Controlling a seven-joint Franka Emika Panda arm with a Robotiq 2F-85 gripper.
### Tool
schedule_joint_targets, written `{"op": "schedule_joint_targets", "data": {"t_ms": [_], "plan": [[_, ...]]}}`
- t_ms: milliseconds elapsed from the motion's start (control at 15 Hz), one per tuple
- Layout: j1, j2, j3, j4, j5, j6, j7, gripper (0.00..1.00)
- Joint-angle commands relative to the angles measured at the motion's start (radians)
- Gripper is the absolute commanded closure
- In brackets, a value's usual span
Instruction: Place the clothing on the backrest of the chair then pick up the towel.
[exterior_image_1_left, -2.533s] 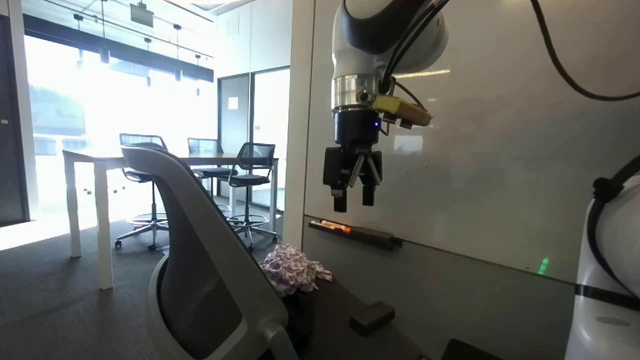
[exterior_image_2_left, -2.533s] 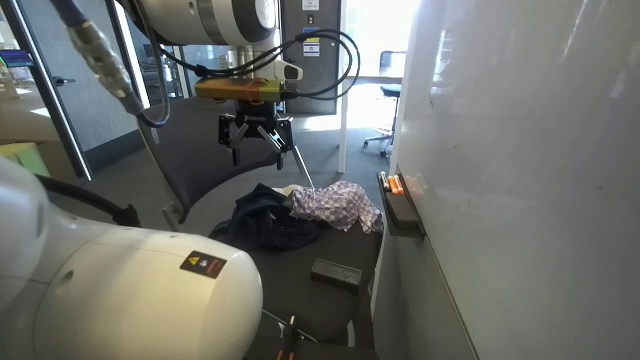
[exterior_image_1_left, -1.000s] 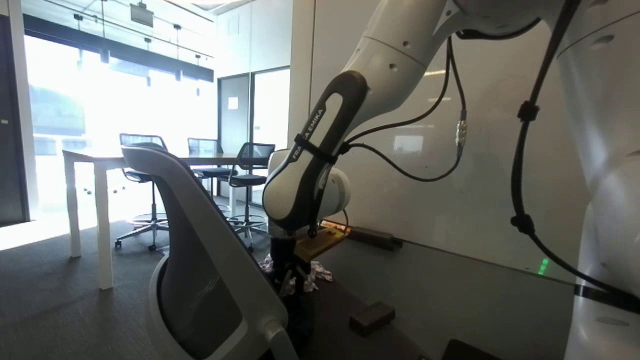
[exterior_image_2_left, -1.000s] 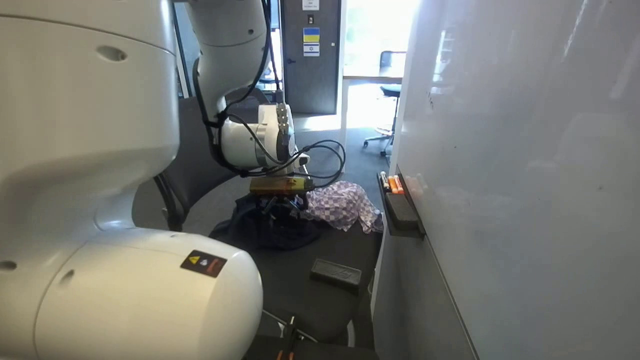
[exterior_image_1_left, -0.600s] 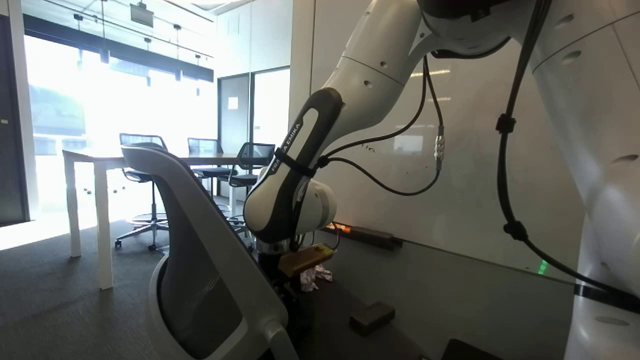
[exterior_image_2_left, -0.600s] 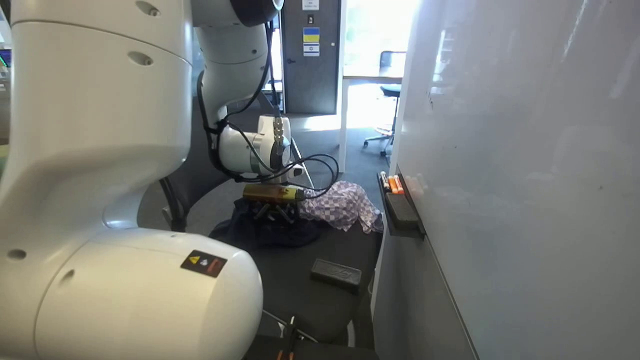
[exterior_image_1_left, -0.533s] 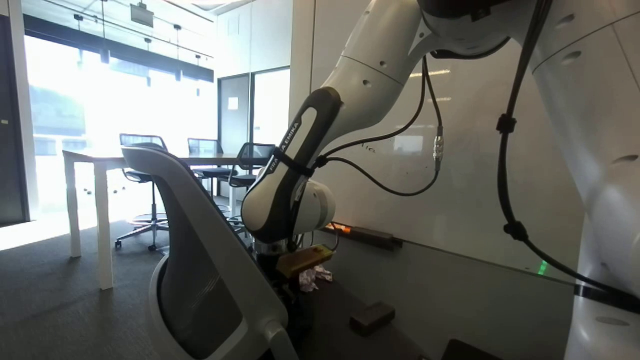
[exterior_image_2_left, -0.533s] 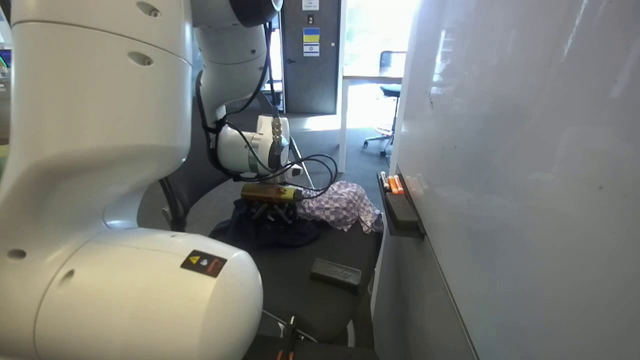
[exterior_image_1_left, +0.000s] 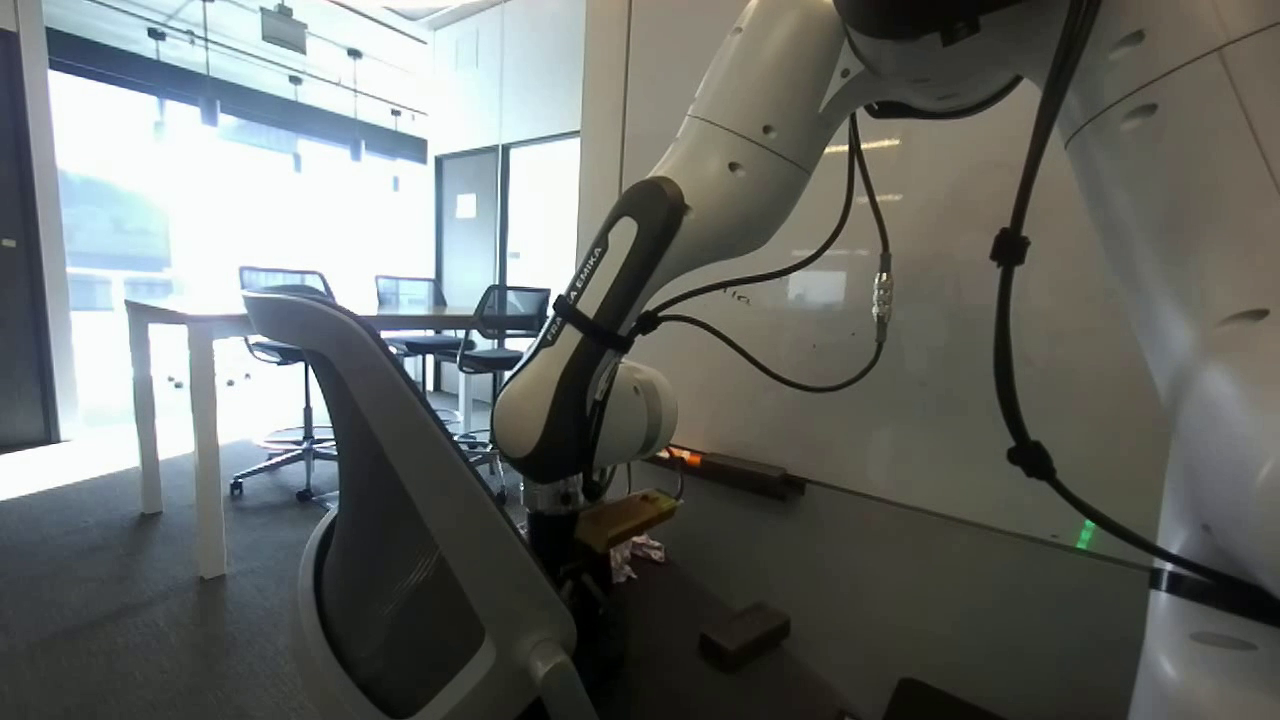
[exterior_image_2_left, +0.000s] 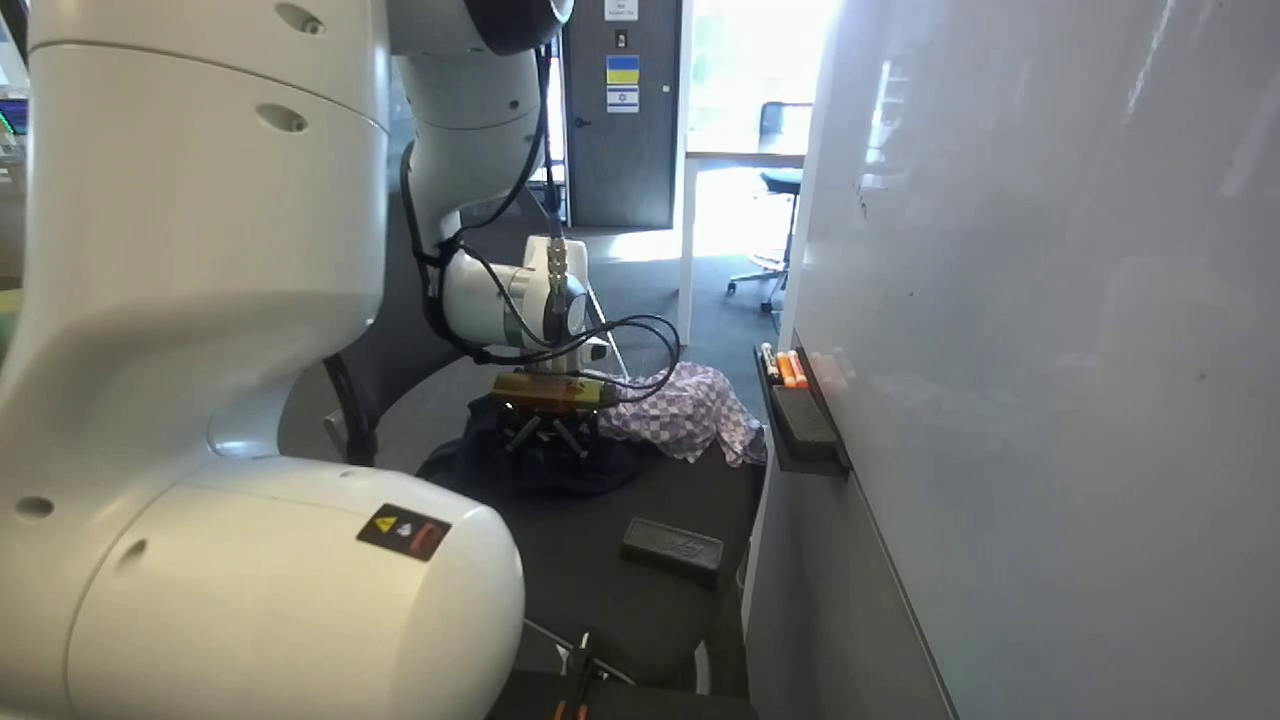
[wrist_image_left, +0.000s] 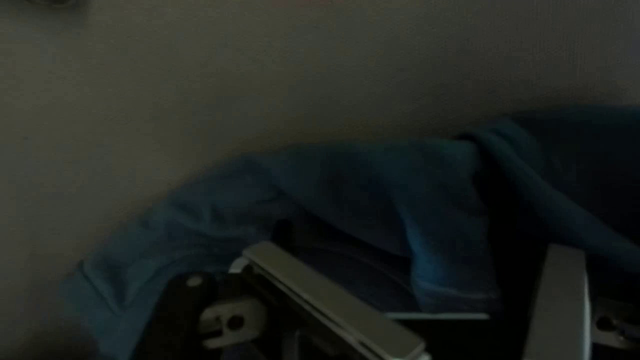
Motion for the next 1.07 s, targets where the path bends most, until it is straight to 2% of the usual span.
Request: {"op": "schedule_joint_targets", "data": {"t_ms": [0,467,667,1000], "plan": [[-0.037,-0.003,-0.002,-0.01,-0.002,-0.009,-0.082,0.34],[-0.056,-0.004,-0.007,-0.021,-0.009,-0.007,-0.123,0.87],[-0.054,-0.008,-0.009,-0.021,-0.011,-0.006,-0.117,0.96],[-0.017,-0.089,-0.008,-0.05,-0.053,-0.013,-0.089,0.91]]}}
